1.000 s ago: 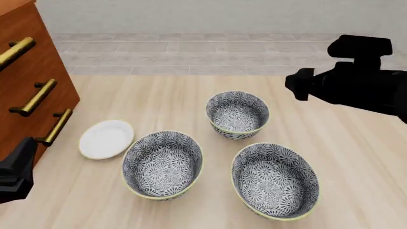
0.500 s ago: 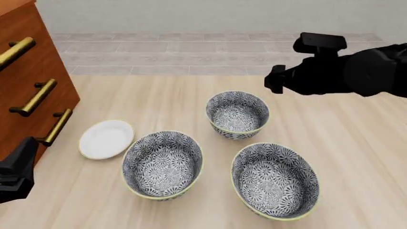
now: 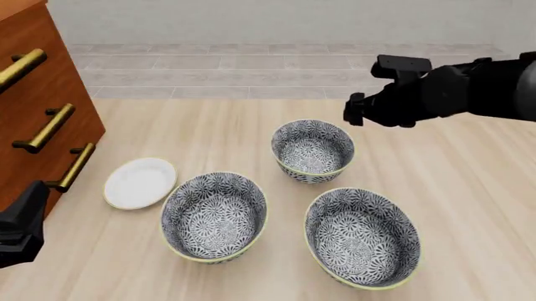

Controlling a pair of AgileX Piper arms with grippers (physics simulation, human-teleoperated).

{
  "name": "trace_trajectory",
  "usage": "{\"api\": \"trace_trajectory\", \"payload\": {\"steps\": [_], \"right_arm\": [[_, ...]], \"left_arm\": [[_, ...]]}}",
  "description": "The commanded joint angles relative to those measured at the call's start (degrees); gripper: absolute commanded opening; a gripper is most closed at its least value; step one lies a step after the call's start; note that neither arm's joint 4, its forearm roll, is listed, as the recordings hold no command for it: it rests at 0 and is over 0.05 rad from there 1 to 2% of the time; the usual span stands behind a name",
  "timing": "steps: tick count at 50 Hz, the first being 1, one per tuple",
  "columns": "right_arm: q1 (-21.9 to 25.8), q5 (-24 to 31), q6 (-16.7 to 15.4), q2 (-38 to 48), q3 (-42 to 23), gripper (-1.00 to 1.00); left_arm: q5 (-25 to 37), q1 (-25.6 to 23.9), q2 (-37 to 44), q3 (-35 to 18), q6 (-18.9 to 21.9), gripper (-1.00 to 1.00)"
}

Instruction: Stack the bowl at the front on the bowl in the middle.

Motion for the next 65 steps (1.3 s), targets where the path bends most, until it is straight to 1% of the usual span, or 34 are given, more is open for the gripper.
{"api": "trace_trajectory", "payload": {"steps": [1,19,37,44,56,65], "right_arm": [[-1.1,-0.8,-0.6,4.0,-1.3,1.0],[-0.8,-2.9,-1.0,8.5,-1.3,1.0],[0.2,-5.8,0.0,12.3,-0.1,1.0],[0.5,-7.1,-0.2,14.0,0.4,1.0],[1.1,-8.6,-0.2,15.9,1.3,1.0],[1.5,-9.2,-0.1,16.6,1.7,1.0]], "left_arm": [[0.1,0.2,-0.1,0.0,-0.1,1.0],[0.0,0.3,0.0,0.0,-0.2,1.0],[-1.0,0.3,0.9,0.0,-0.2,1.0],[-0.9,0.4,0.8,0.0,-0.3,1.0],[-1.3,0.6,1.2,0.0,-0.3,1.0],[-0.5,0.7,0.2,0.0,-0.2,1.0]]}}
